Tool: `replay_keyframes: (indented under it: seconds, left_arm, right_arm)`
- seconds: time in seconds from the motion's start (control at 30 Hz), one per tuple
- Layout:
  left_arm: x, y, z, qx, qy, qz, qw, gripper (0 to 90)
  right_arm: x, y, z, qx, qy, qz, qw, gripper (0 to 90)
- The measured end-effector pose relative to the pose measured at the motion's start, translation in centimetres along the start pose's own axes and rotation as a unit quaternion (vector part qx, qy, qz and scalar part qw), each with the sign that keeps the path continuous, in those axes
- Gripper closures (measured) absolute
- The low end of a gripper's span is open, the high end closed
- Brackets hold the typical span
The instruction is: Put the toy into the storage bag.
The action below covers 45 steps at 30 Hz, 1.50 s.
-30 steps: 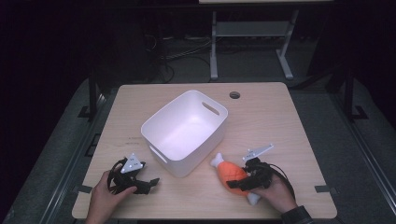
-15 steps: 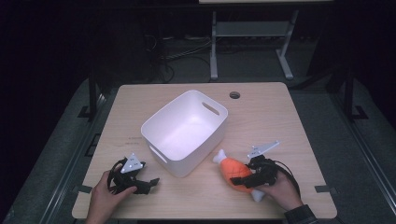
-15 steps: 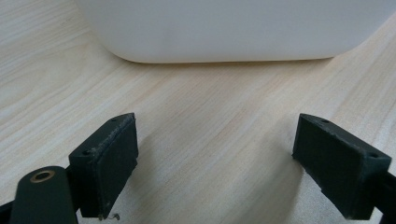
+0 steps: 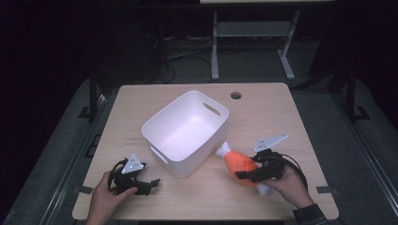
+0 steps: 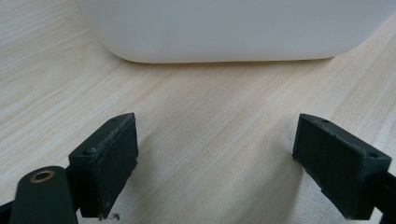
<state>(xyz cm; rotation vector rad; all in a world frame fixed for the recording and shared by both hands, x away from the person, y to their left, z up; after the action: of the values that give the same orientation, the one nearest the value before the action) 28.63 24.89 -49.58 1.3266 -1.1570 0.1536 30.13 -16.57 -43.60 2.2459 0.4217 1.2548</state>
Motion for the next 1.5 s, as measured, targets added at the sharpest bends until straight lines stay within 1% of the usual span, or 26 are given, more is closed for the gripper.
replay_keyframes:
  seconds: [0.1, 0.13, 0.23, 0.37, 0.43, 0.5, 0.67, 0.97, 1.1, 1.27, 1.5]
  left_arm:
    - [0.0, 0.0, 0.0, 0.0, -0.001, -0.002, 1.0, 13.2]
    - [0.0, 0.0, 0.0, 0.0, 0.001, -0.001, 1.0, 13.2]
    - [0.0, 0.0, 0.0, 0.0, 0.002, 0.001, 1.0, 13.2]
    - [0.0, 0.0, 0.0, 0.001, 0.002, 0.001, 1.0, 13.2]
    - [0.0, 0.0, 0.0, 0.0, 0.002, 0.0, 1.0, 13.3]
    - [0.0, 0.0, 0.0, 0.0, 0.002, 0.001, 1.0, 13.2]
    - [0.0, 0.0, 0.0, 0.0, 0.002, 0.001, 1.0, 13.2]
    - [0.0, 0.0, 0.0, 0.0, 0.002, 0.0, 1.0, 13.3]
    - [0.0, 0.0, 0.0, 0.0, 0.002, 0.0, 1.0, 13.2]
    - [0.0, 0.0, 0.0, 0.0, 0.002, 0.001, 1.0, 13.3]
    - [0.0, 0.0, 0.0, 0.0, 0.002, 0.001, 1.0, 13.2]
  right_arm:
    - [0.3, 0.5, 0.0, -0.003, 0.004, 0.001, 1.0, 37.8]
    - [0.7, 1.0, -0.1, -0.002, 0.006, 0.006, 1.0, 37.8]
    - [1.5, 1.8, -0.3, -0.006, 0.013, 0.009, 0.9999, 37.8]
    - [2.7, 2.6, -0.6, -0.007, 0.024, 0.006, 0.9997, 37.8]
    - [3.1, 2.8, -0.6, -0.008, 0.029, 0.007, 0.9995, 37.8]
    - [3.6, 3.1, -0.7, -0.003, 0.034, 0.012, 0.9994, 37.8]
    - [4.6, 3.7, -0.9, -0.003, 0.044, 0.016, 0.9989, 37.8]
    - [6.1, 4.8, -1.2, 0.002, 0.06, 0.027, 0.9978, 37.8]
    - [7.2, 5.3, -1.2, 0.008, 0.068, 0.032, 0.9971, 37.8]
    - [8.5, 5.5, -1.0, 0.007, 0.082, 0.027, 0.9963, 37.8]
    - [10.9, 5.2, -0.7, 0.011, 0.096, 0.02, 0.9951, 37.7]
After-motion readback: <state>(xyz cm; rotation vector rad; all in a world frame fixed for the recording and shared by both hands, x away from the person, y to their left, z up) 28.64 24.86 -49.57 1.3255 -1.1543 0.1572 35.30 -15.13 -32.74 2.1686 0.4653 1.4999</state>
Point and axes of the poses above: each handheld gripper's, and its own axes: y roughly backward along the jaws, x roughly out of its top, z roughly to its right, the point moved 3 cm from there along -y, roughly forward along the jaws, and after that the axes turned 15 degrees about x, right-handed, at the moved point
